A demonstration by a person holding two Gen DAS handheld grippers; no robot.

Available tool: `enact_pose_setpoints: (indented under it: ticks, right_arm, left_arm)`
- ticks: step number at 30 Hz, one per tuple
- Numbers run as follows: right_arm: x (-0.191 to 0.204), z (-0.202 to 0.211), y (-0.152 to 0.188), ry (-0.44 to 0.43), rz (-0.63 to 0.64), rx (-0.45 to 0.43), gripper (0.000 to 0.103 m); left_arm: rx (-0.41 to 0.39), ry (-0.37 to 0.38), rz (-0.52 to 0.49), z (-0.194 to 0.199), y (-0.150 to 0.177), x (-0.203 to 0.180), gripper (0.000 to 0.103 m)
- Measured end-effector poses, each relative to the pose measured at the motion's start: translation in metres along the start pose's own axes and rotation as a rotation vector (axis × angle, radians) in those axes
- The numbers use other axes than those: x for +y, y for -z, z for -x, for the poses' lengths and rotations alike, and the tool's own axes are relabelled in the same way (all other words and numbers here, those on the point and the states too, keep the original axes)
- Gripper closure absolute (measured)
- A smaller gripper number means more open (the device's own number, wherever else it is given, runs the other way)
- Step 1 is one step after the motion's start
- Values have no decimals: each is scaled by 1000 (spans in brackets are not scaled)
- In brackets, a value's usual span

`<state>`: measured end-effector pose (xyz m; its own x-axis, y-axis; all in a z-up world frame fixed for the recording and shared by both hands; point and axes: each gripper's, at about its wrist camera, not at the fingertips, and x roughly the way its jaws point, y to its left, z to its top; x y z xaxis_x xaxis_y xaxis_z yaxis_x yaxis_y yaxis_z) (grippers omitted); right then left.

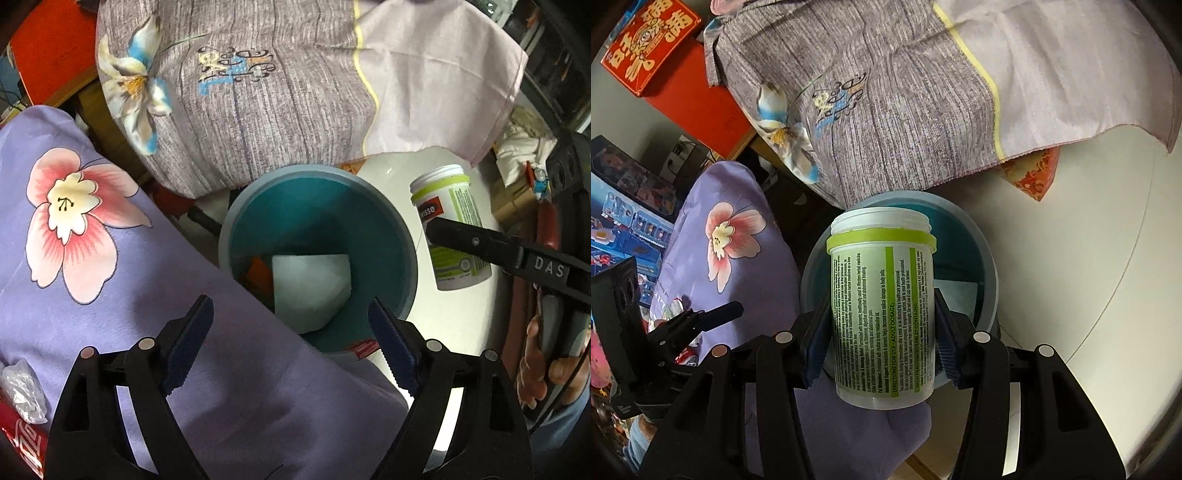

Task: Collect trash
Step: 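Open the right tool to drop the pill bottle while the left tool releases the wrapper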

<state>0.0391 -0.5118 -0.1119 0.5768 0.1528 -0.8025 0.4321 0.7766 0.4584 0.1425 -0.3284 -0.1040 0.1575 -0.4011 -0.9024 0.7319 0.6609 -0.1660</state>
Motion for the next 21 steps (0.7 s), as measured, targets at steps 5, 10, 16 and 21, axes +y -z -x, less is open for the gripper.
enact_pose_setpoints:
  ticks: [5, 10, 16, 21]
  right_arm:
    - [4, -19, -3, 12, 8, 42, 42]
    - [3, -29, -3, 14, -17, 50, 36]
    - [9, -27, 3, 38, -1, 53, 29]
    - [11, -25, 7, 54, -12, 69, 28]
  left_arm:
    - [-3, -30, 4, 4, 9, 6, 9]
    - [13, -46, 19, 6, 20, 15, 8]
    - [7, -44, 42, 14, 33, 25, 8]
    - [-1, -46, 61, 24, 45, 30, 7]
